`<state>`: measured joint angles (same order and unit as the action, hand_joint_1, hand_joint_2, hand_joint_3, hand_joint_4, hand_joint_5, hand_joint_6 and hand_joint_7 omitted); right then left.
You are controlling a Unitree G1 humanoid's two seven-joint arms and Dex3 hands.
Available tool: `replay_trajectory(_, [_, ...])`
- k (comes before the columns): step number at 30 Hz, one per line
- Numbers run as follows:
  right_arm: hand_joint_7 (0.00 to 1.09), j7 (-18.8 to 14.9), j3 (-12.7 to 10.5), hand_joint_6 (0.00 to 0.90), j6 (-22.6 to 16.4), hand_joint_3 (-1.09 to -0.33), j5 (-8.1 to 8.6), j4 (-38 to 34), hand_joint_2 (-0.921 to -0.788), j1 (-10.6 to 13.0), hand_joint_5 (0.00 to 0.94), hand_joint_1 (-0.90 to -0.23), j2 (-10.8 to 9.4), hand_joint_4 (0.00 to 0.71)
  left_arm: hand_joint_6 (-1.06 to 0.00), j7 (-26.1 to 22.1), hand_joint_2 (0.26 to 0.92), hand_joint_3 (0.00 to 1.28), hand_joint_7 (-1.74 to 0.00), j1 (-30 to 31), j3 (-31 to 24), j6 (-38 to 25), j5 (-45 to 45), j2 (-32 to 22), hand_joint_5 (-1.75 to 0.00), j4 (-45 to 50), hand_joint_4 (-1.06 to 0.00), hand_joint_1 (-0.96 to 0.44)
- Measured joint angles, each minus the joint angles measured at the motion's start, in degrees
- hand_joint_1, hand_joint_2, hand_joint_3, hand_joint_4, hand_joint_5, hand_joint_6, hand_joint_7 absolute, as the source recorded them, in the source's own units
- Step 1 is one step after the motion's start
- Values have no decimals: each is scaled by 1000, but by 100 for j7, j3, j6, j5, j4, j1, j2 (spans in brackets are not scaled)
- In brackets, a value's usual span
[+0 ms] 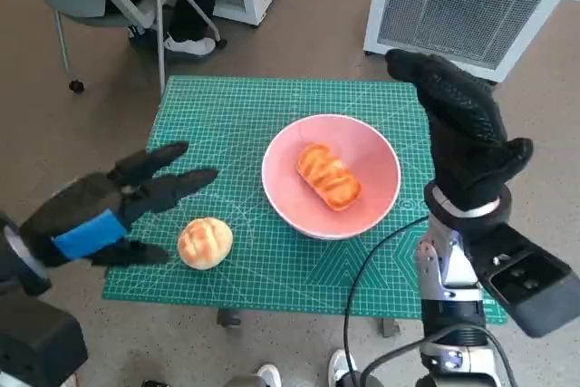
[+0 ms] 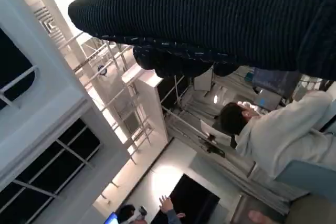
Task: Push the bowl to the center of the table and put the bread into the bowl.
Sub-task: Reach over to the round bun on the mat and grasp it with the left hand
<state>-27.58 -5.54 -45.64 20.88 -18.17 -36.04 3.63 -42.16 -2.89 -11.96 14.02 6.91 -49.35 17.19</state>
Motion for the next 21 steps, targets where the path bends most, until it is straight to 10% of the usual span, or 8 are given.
replay_trajectory(21, [654, -43, -5, -1, 60, -838, 18, -79, -921, -30, 455, -554, 24, -1, -506, 191, 862, 2, -68, -571, 1667, -599, 866, 588, -45, -1565, -474, -239])
